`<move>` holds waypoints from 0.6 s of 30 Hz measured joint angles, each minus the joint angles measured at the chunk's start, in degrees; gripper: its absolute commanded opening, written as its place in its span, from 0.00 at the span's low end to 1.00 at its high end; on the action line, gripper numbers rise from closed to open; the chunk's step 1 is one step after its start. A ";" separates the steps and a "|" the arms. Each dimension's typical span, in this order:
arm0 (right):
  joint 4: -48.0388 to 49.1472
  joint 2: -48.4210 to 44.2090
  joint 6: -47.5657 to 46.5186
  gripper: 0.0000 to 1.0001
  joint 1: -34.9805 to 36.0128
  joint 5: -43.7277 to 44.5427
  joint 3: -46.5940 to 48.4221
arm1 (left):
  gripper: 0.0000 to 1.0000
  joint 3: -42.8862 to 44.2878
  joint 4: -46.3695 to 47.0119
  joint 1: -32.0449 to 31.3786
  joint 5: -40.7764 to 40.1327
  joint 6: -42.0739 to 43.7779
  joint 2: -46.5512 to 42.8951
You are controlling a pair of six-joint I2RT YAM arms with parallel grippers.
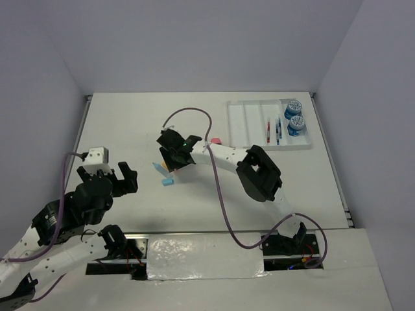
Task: Sort the stationery into containers
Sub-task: Pick up the pen from the center of the board.
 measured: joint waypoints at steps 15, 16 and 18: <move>-2.49 5.64 -0.26 0.56 -0.02 3.17 4.61 | 0.99 -0.13 2.03 0.00 1.95 2.36 0.59; -2.75 5.75 -0.33 0.56 -0.02 3.50 4.74 | 0.99 -0.13 2.14 0.00 1.97 2.38 0.52; -3.26 6.03 -0.48 0.54 -0.04 4.09 5.11 | 0.99 -0.13 2.27 0.00 1.97 2.38 0.50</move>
